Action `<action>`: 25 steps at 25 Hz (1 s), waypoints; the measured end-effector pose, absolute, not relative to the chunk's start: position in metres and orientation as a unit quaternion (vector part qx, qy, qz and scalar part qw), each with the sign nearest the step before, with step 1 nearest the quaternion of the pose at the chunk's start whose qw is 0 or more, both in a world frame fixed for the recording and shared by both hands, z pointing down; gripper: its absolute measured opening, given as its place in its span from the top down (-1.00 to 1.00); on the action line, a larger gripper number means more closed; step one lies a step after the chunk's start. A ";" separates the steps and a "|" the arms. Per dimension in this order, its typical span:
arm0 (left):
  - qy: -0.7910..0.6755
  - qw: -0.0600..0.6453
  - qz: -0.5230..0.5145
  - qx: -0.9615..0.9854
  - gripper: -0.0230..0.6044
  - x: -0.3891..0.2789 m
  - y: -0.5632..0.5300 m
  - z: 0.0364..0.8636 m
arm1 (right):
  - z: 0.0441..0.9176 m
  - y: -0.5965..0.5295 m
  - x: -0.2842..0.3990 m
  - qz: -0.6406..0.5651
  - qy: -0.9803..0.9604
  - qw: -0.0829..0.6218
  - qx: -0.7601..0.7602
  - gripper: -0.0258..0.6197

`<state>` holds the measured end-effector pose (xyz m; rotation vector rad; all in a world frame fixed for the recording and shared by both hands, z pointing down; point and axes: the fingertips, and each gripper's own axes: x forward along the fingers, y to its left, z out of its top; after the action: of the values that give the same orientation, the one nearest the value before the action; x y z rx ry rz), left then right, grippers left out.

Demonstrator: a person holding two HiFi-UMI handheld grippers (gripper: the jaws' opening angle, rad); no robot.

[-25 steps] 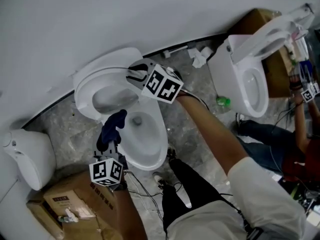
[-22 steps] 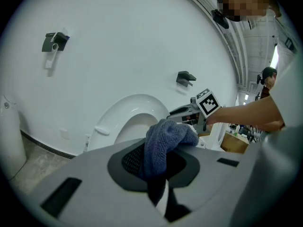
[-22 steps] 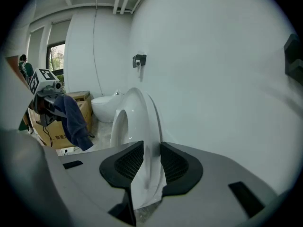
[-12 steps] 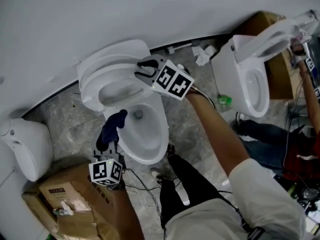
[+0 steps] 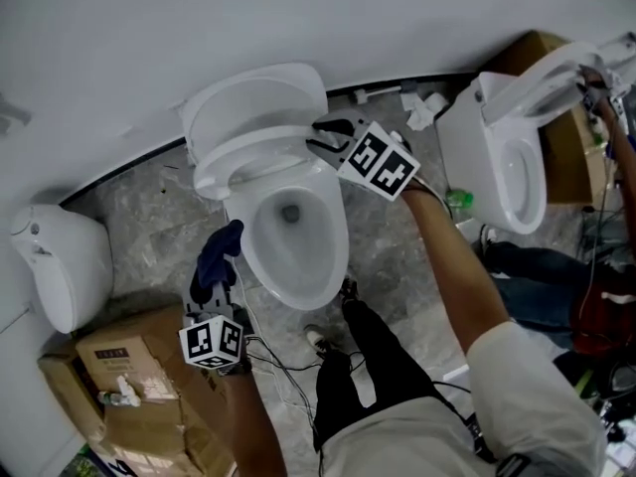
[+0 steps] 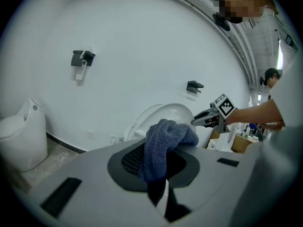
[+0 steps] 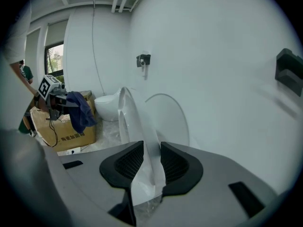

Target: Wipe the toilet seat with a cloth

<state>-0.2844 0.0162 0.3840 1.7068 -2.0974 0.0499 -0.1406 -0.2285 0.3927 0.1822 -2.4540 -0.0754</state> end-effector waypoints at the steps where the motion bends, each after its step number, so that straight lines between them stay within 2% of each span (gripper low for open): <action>1: -0.760 0.214 0.016 0.613 0.79 -0.286 0.022 0.383 | 0.392 -0.224 -0.138 -0.031 -0.939 0.336 0.071 0.53; 25: -0.762 0.196 0.007 0.617 0.79 -0.260 0.141 0.367 | 0.434 -0.071 -0.064 -0.097 -0.897 0.432 0.024 0.39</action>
<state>-0.2596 0.1408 0.3670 1.7276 -2.1354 0.0197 -0.0636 -0.0707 0.4340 0.0597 -2.2353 -0.2415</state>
